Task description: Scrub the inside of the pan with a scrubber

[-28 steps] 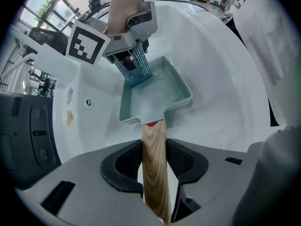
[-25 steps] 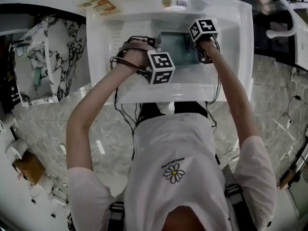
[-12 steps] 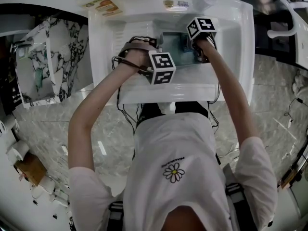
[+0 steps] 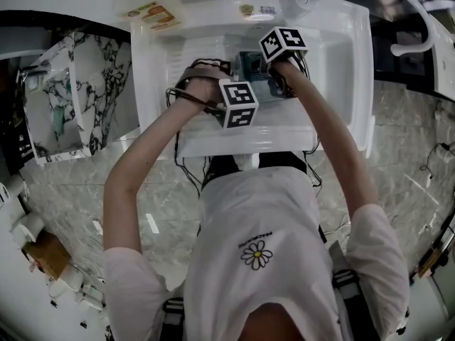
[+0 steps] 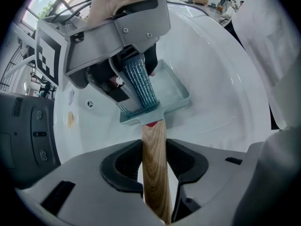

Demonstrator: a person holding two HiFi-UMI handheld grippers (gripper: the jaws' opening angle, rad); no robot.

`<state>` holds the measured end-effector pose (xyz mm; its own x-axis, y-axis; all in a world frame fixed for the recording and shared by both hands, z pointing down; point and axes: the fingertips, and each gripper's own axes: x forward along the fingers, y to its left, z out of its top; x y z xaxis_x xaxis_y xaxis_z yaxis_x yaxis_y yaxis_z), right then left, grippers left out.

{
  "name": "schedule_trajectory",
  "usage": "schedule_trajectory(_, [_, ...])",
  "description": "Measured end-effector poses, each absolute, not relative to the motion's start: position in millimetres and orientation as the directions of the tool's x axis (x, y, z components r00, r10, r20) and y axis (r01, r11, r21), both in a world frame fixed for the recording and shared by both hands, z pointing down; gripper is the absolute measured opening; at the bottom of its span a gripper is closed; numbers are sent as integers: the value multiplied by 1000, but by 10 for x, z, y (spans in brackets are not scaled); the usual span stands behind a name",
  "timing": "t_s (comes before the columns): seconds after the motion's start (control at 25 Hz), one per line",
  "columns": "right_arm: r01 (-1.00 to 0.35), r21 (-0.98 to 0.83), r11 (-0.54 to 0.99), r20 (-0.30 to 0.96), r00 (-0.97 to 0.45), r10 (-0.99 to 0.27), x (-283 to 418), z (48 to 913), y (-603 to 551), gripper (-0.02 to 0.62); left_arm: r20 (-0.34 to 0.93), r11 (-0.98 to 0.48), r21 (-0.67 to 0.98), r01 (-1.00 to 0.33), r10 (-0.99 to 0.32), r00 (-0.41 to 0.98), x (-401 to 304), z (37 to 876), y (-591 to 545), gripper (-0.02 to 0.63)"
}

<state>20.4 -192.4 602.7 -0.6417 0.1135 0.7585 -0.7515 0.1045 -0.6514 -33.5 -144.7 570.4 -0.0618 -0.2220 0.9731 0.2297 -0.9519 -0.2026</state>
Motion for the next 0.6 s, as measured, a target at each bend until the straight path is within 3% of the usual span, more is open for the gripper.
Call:
schedule_trajectory(0.2, [-684,-727,52,685,-720,111,77,5936,-1912,57,971,-951,-210,227,-229,-61,-333,5706,-1442,164])
schedule_trajectory(0.6, [-670,-738,84,675,-729,114,105,5873,-1912,57,970,-953,-213,217,-232,-65,-336,5713,-1444,164])
